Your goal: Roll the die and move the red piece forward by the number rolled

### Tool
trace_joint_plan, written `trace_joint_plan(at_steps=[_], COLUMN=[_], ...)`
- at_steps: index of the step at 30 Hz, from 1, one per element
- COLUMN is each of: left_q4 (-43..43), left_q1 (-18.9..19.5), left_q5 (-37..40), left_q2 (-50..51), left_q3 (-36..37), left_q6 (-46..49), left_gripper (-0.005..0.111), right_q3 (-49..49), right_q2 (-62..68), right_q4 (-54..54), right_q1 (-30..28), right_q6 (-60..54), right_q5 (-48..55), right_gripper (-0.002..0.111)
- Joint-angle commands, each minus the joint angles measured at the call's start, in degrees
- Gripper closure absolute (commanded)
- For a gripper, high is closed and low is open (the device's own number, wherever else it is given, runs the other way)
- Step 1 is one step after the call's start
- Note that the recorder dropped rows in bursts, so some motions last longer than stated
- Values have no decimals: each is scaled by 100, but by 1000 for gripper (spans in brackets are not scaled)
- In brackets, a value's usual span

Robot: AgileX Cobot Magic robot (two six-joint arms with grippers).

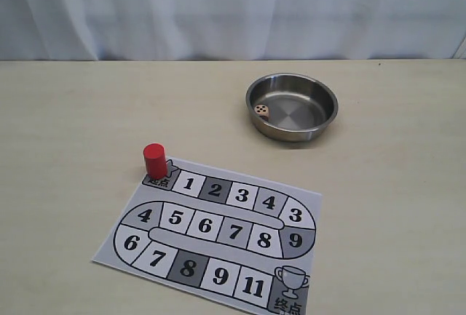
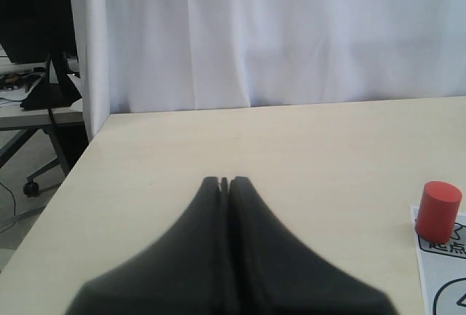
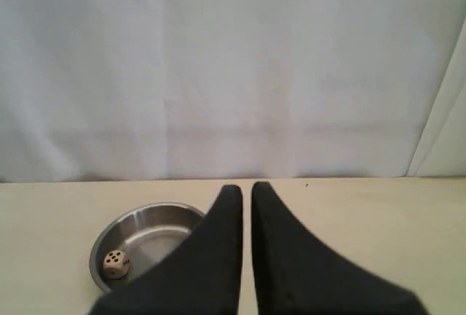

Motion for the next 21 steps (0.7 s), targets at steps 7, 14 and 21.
trace_joint_plan(at_steps=[7,14,21], left_q4=[-3,-3,-3], left_q1=[-9,-9,-9], left_q5=[-71,-71,-84], left_q2=[-16,-16,-16], left_q3=[-43,-43,-43], left_q6=[-27,-27,-27], left_gripper=[107,107,107], right_q3=[-133,-1034,-1979], right_q2=[1567,2709,3952], right_q4=[8,95,1323], right_q1=[15,15,15], right_q6=[-165,-294,-1493], right_q5=[-565,105,1036], right_gripper=[104,87,70])
